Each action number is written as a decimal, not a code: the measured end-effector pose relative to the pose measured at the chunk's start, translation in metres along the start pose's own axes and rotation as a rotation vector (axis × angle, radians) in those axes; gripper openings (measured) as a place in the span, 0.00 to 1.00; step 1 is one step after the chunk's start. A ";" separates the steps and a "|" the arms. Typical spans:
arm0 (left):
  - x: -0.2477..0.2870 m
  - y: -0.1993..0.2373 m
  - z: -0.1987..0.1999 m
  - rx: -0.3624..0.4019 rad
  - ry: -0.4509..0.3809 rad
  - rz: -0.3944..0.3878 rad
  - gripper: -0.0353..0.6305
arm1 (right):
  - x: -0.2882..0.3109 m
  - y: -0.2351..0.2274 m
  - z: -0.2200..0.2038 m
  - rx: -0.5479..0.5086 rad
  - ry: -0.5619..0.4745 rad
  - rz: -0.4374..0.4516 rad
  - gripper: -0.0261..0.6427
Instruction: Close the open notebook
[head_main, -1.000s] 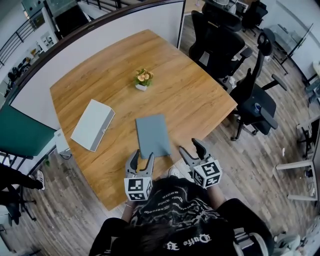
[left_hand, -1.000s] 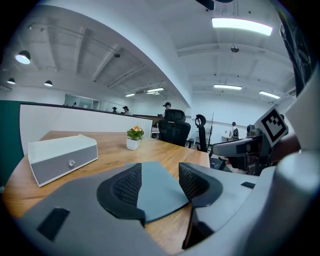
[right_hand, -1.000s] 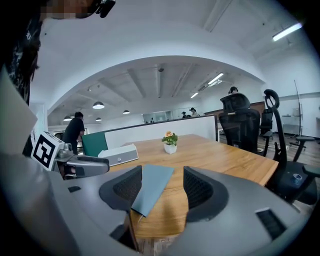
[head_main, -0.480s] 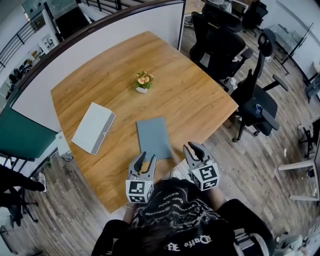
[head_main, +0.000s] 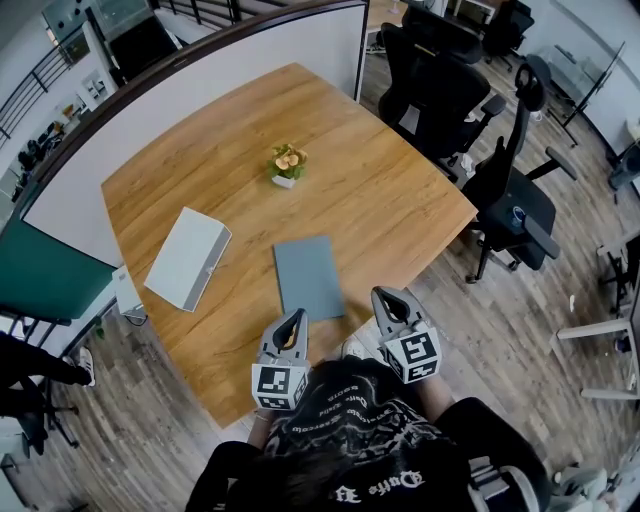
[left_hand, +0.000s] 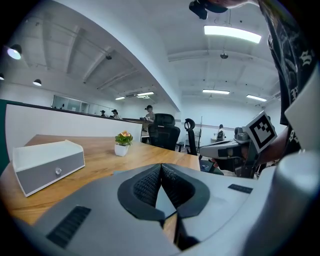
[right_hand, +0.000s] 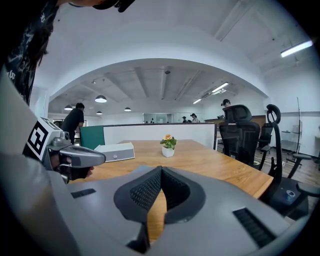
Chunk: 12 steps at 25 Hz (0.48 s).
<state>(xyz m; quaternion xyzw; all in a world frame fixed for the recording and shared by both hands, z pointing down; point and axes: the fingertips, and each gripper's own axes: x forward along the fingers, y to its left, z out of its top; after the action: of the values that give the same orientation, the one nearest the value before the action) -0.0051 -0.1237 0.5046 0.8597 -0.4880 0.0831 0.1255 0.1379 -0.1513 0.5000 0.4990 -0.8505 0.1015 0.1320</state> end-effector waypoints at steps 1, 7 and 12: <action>0.000 0.000 0.000 -0.001 0.002 -0.001 0.09 | 0.000 -0.001 0.000 -0.007 0.004 -0.004 0.05; 0.001 0.000 -0.004 -0.003 0.014 0.000 0.09 | 0.000 -0.003 -0.007 -0.026 0.018 -0.015 0.05; 0.001 0.001 -0.005 -0.003 0.021 0.016 0.09 | -0.001 -0.002 -0.009 -0.039 0.029 -0.011 0.05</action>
<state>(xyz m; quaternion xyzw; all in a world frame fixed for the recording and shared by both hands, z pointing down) -0.0057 -0.1237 0.5099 0.8548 -0.4936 0.0924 0.1311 0.1414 -0.1490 0.5080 0.4996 -0.8475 0.0914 0.1545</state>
